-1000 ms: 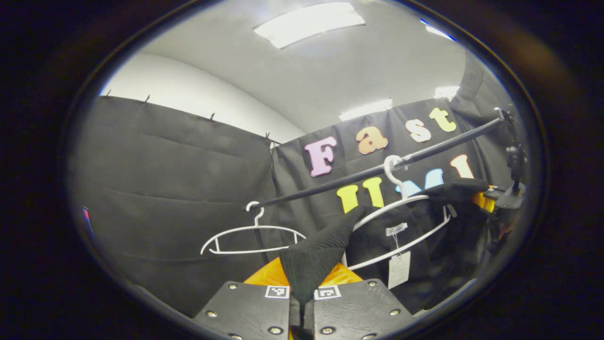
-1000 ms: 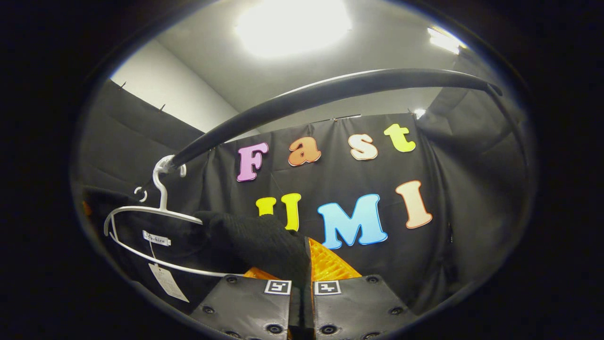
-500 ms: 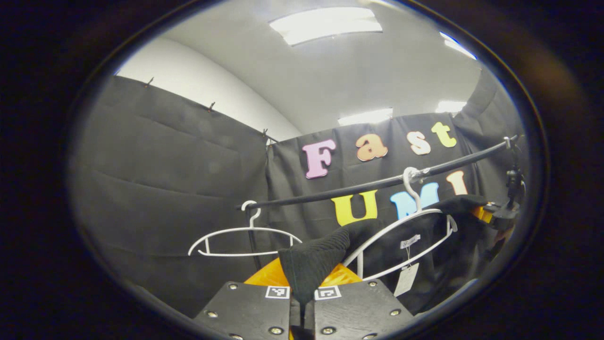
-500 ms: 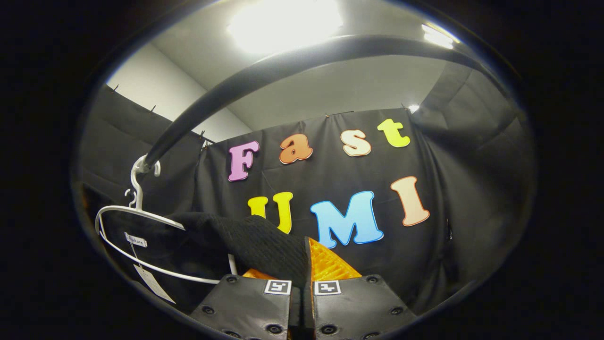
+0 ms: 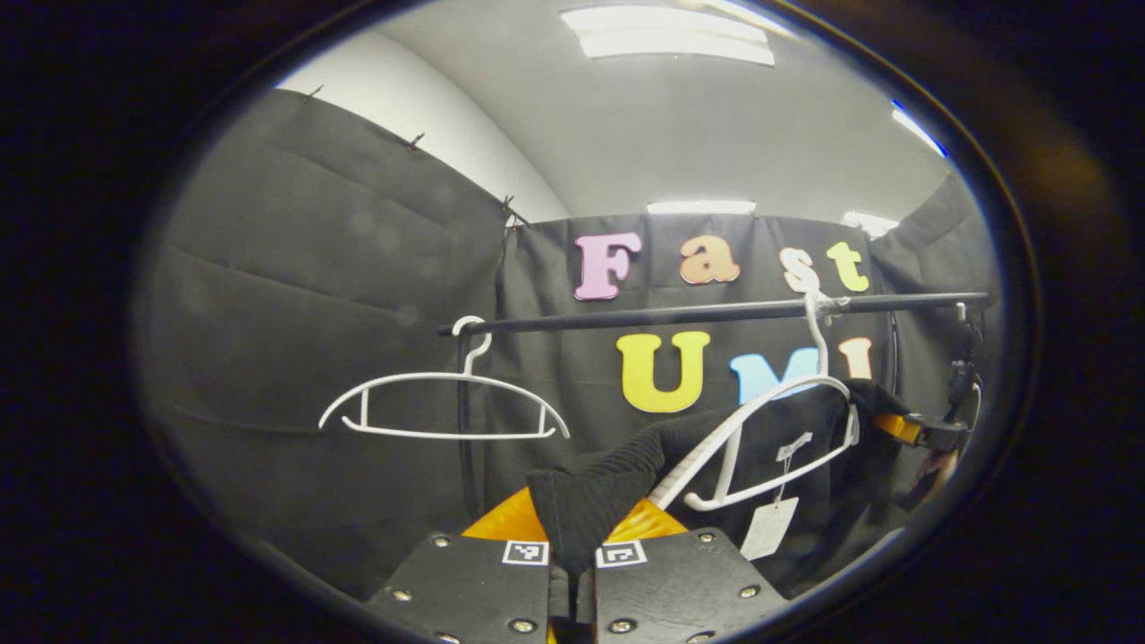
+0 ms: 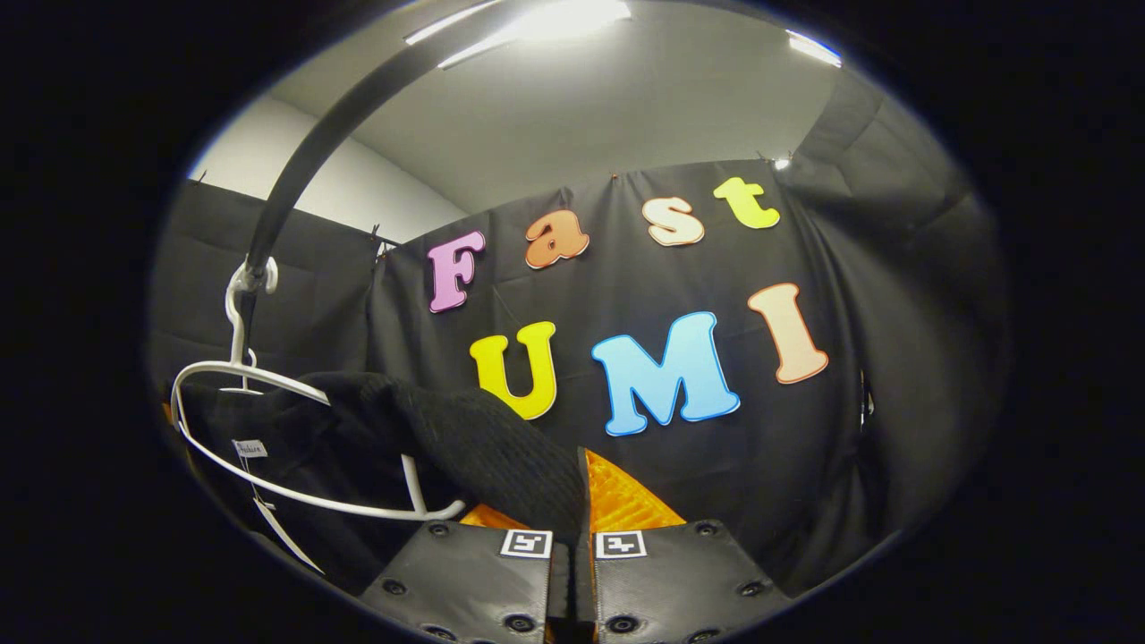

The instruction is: Grasp the clothes on the hanger with both hands and then place them into the laundry hamper below.

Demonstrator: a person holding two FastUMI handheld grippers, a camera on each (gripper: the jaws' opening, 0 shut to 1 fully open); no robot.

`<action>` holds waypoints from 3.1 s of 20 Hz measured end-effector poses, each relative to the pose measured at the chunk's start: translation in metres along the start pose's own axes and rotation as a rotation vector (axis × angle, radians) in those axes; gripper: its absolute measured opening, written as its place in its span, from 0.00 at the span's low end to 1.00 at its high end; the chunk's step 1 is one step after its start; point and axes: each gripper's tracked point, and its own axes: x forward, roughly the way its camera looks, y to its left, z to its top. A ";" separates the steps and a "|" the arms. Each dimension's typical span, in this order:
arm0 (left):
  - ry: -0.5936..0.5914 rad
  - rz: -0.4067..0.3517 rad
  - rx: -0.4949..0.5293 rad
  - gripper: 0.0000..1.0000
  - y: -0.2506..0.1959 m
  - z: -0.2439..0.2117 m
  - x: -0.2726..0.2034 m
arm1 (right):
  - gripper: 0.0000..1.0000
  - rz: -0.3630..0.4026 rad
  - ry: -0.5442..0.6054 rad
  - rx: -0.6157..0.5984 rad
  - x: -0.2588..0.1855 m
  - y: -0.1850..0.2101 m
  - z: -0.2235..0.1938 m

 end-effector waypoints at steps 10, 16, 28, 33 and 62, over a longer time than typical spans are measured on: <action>0.082 -0.063 -0.091 0.05 0.002 -0.044 0.030 | 0.04 -0.042 0.129 0.031 0.018 -0.012 -0.042; 0.135 -0.074 -0.065 0.05 -0.003 -0.072 0.036 | 0.04 -0.080 0.207 0.028 0.009 -0.027 -0.073; 0.253 -0.035 0.015 0.05 -0.011 -0.133 0.013 | 0.03 -0.083 0.323 -0.030 -0.039 -0.048 -0.138; 0.293 -0.023 0.040 0.05 -0.012 -0.149 -0.014 | 0.04 -0.055 0.345 -0.033 -0.059 -0.044 -0.151; 0.303 -0.380 0.051 0.05 -0.144 -0.210 -0.080 | 0.03 0.097 0.471 -0.026 -0.229 0.113 -0.218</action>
